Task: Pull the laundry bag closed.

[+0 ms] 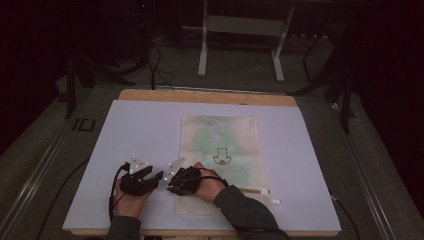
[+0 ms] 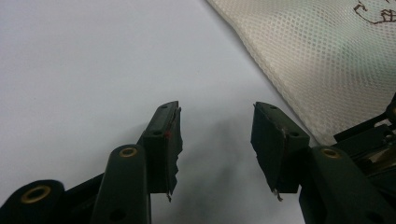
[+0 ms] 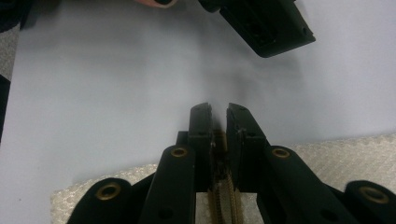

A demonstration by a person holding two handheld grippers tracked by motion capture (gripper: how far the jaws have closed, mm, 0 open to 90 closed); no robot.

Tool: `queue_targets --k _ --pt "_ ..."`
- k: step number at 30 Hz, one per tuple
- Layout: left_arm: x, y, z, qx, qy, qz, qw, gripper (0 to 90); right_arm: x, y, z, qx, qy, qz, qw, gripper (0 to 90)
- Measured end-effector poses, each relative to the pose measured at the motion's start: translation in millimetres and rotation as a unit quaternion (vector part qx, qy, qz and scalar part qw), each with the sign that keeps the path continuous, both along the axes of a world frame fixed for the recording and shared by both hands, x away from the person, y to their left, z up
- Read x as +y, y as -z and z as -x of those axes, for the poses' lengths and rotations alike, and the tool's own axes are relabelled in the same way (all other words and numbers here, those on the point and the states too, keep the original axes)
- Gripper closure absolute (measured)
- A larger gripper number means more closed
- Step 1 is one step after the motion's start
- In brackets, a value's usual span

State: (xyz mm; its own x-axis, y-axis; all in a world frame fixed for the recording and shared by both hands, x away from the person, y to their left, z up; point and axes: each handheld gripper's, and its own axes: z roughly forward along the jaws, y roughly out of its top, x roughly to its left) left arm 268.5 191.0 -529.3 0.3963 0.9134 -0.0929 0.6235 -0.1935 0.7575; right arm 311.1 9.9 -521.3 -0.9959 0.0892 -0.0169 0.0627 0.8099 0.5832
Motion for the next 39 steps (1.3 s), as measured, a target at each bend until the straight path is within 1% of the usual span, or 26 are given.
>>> queue_targets --k 2,6,12,15,19,24,26,30,33,36,37,39 --pt "0.0 -0.2 0.1 -0.001 -0.001 0.0 1.0 51.6 0.2 -0.6 0.7 -0.003 0.0 0.003 1.0 80.8" --pt "0.6 0.0 -0.1 0.0 -0.003 0.0 1.0 51.6 -2.3 -5.6 0.8 0.002 0.001 -0.018 0.9998 80.8" --pt "1.3 -0.3 0.1 0.0 -0.003 0.0 1.0 51.6 -7.9 -15.9 2.7 -0.006 -0.003 -0.028 0.9996 80.8" --pt "1.3 -0.3 0.2 0.0 -0.003 0.0 1.0 51.6 -14.3 -19.3 3.6 -0.008 -0.003 -0.03 0.9995 81.1" --pt "0.5 0.0 0.1 0.0 -0.002 0.001 1.0 51.6 -23.4 -20.3 3.7 -0.004 -0.003 -0.031 0.9995 81.2" --pt "0.3 0.5 -0.3 0.003 0.001 -0.001 1.0 51.6 -31.5 -18.7 2.5 -0.002 -0.003 -0.02 0.9998 81.7" --pt "-0.3 0.3 -0.1 0.003 0.002 -0.002 1.0 51.5 -33.2 -17.6 1.9 0.001 -0.006 -0.017 0.9998 81.7" --pt "-0.4 0.4 0.1 0.003 0.003 -0.001 1.0 51.5 -35.3 -16.7 -0.9 0.016 -0.01 -0.005 0.9998 79.4" --pt "-0.6 0.3 0.2 0.003 0.004 -0.002 1.0 51.4 -37.1 -15.1 -3.6 0.025 -0.008 0.0 0.9997 78.8" --pt "-1.0 0.2 0.4 0.004 0.006 -0.002 1.0 51.4 -38.2 -13.7 -5.6 0.032 -0.004 -0.001 0.9995 78.9" --pt "-1.1 0.2 0.4 0.003 0.008 -0.003 1.0 51.5 -38.4 -12.8 -7.4 0.039 -0.003 -0.003 0.9992 78.6" --pt "-1.6 0.2 0.7 0.004 0.01 -0.002 0.9999 51.5 -37.5 -12.2 -8.9 0.045 0.0 -0.001 0.999 78.5"
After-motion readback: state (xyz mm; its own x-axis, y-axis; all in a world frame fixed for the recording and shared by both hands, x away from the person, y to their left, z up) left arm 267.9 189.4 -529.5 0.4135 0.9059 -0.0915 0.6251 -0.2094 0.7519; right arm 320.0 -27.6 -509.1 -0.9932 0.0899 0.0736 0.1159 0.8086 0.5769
